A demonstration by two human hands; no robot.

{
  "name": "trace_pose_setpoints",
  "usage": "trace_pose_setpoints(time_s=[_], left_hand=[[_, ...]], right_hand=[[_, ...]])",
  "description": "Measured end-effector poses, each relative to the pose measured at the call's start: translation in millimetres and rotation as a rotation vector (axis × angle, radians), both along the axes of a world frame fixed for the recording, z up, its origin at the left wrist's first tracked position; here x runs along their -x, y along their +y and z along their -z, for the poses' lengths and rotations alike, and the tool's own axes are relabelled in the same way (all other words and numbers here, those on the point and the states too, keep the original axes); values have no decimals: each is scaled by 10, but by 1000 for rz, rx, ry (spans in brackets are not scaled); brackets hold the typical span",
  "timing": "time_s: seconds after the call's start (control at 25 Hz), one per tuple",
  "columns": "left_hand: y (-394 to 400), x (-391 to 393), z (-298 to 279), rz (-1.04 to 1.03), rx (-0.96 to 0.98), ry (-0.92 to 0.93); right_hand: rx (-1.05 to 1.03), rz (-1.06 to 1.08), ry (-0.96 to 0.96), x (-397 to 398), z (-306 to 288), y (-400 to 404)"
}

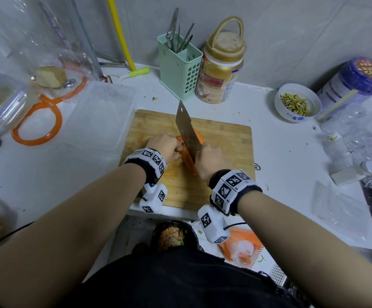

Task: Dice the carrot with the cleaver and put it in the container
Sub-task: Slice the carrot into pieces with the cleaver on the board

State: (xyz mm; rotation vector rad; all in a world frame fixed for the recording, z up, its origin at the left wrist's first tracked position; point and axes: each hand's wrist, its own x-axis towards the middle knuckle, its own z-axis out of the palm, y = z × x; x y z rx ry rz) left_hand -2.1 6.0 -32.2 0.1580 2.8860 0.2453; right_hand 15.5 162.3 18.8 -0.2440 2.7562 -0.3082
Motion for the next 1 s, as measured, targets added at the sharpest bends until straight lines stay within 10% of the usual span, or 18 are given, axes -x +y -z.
trace_pose_setpoints(time_s=[1.0], left_hand=[[60,121,0,-19,58,-58]], right_hand=[[31,-5,-174,32,-134,-49]])
